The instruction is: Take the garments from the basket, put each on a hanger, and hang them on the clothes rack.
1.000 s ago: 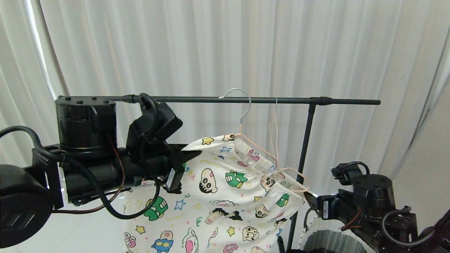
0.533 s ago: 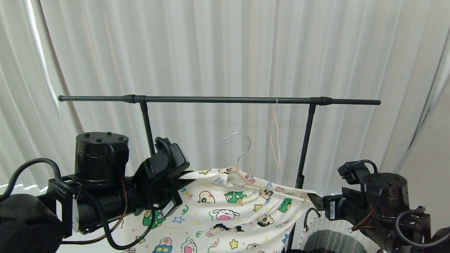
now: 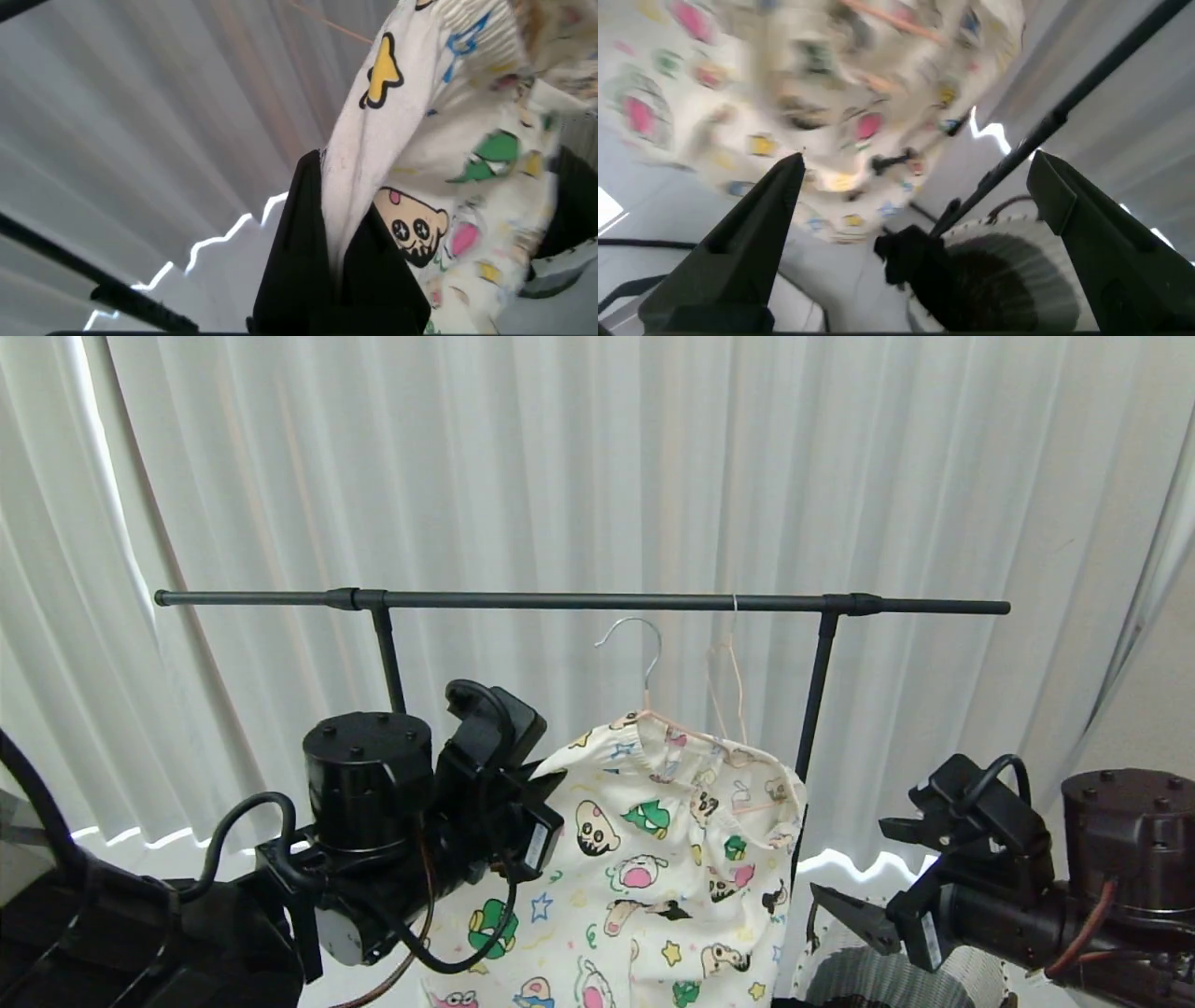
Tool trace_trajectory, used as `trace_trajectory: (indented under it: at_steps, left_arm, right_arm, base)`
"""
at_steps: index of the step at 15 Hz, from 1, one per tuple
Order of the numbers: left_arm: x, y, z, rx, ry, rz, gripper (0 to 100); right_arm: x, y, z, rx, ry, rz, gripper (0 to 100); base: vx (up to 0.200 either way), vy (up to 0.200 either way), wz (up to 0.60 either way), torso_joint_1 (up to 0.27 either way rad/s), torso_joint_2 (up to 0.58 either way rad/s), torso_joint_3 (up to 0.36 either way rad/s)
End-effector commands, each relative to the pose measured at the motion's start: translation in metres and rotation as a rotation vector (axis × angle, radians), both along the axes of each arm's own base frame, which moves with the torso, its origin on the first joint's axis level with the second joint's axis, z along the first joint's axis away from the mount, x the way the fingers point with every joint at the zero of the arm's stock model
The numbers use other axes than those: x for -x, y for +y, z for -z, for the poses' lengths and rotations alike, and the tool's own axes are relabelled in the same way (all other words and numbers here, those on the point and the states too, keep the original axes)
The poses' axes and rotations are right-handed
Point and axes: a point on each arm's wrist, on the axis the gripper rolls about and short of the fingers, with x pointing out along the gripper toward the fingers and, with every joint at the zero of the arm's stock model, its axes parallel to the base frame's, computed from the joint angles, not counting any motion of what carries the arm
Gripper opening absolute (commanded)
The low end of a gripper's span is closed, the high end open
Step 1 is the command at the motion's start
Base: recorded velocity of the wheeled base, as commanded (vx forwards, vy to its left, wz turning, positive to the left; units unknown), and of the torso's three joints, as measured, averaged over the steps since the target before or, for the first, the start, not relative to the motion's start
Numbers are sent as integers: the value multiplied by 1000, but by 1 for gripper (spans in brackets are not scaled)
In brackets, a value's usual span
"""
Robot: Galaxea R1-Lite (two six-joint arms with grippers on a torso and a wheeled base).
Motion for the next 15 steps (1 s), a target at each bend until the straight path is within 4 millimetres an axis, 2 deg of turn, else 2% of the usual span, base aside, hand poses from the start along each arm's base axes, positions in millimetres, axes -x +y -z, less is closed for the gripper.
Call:
trace_trajectory:
  at_steps: [1,4,6,10,13,15]
  left_arm:
    - [2,-2,21,-8,27,44,0]
    - [12,12,33,-63,-23,216,0]
    - [12,18,33,-81,-50,290,0]
    - [11,15,28,-55,-80,348,0]
    - [12,13,22,-45,-115,438,0]
    - [11,8,16,-37,-149,478,0]
  right_arm:
    - [4,-2,-17,-35,-68,-18,100]
    - [3,2,-22,40,-115,-144,100]
    - [0,5,-27,76,-130,-218,100]
    - [6,14,-34,44,-90,-375,100]
    - [-1,22,-39,65,10,-432,100]
    - [-4,24,-33,85,66,-440,100]
  base:
    - [0,0,0,0,0,0]
    - [0,0,0,0,0,0]
    - [0,0,0,0,0,0]
    - [0,0,0,0,0,0]
    - [0,0,0,0,0,0]
    - [0,0,0,0,0,0]
